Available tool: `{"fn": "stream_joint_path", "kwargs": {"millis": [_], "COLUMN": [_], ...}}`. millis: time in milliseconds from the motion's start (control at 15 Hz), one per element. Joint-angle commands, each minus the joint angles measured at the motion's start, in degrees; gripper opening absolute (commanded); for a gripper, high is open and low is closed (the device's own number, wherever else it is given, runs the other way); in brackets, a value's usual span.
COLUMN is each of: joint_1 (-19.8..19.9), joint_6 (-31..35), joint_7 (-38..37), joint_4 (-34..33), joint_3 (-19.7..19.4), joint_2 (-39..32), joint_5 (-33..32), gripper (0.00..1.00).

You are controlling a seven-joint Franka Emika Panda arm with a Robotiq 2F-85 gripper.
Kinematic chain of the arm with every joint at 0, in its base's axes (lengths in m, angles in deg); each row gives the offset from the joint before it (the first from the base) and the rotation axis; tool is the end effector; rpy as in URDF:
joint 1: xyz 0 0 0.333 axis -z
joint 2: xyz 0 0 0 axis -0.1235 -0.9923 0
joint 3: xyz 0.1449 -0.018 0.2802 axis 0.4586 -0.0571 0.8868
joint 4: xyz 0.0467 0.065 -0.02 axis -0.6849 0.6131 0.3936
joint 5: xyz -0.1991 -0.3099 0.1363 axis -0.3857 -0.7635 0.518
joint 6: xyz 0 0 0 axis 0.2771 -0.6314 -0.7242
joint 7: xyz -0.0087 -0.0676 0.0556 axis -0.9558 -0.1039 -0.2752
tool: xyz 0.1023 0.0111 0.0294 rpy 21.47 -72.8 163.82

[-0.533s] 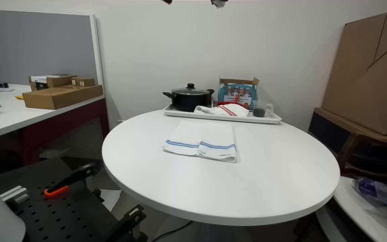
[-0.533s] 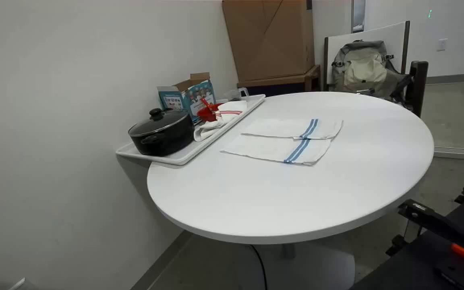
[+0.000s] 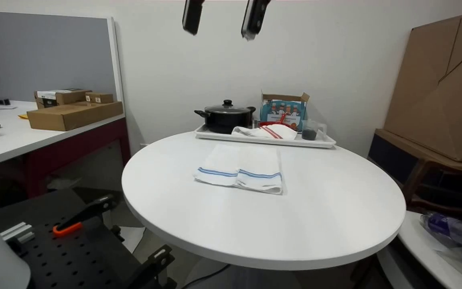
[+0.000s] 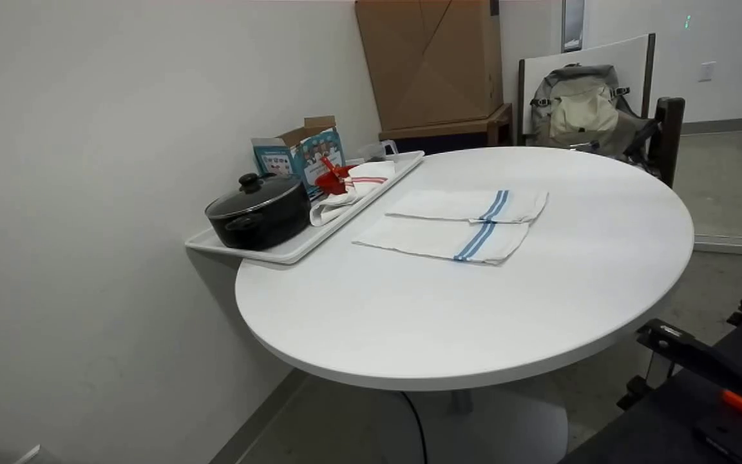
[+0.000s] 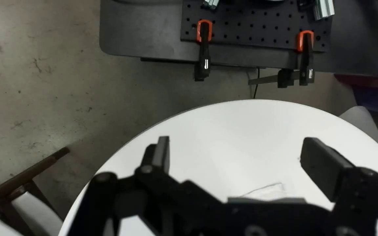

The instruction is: Fold the cloth on the table

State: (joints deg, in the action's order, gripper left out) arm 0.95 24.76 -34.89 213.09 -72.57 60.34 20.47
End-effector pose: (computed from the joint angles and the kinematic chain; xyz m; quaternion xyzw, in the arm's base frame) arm 0.3202 -0.1531 0.4639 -0.9930 -0.0317 0.1118 0.0213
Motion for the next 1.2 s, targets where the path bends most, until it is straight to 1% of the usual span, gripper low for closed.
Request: {"fn": "stream_joint_path", "kwargs": {"millis": [0, 67, 200, 267, 400, 600, 867, 1133], "joint_1": [-2.6, -3.1, -4.0, -4.6, -5.7, -7.0, -8.1, -8.7], "joint_6": [5.4, 7.8, 16.7, 21.4, 28.7, 35.6, 42.7, 52.9], "joint_7": [-1.5, -1.7, -3.5, -3.5, -2.3, -0.9, -1.9, -4.5], "joint_4": [1.4, 1.7, 3.3, 4.3, 6.5, 8.9, 9.5, 10.5], "joint_3": [3.2, 3.8, 4.5, 4.3, 4.6, 5.9, 9.1, 12.7], "joint_2": [-6.2, -7.9, -10.7, -12.1, -15.1, -20.1, -26.8, -31.0], "joint_5": [-1.1, -0.6, 0.8, 3.0, 5.2, 6.9, 4.6, 0.2], "gripper": [1.00, 1.00, 1.00, 1.00, 1.00, 1.00, 1.00, 1.00]}}
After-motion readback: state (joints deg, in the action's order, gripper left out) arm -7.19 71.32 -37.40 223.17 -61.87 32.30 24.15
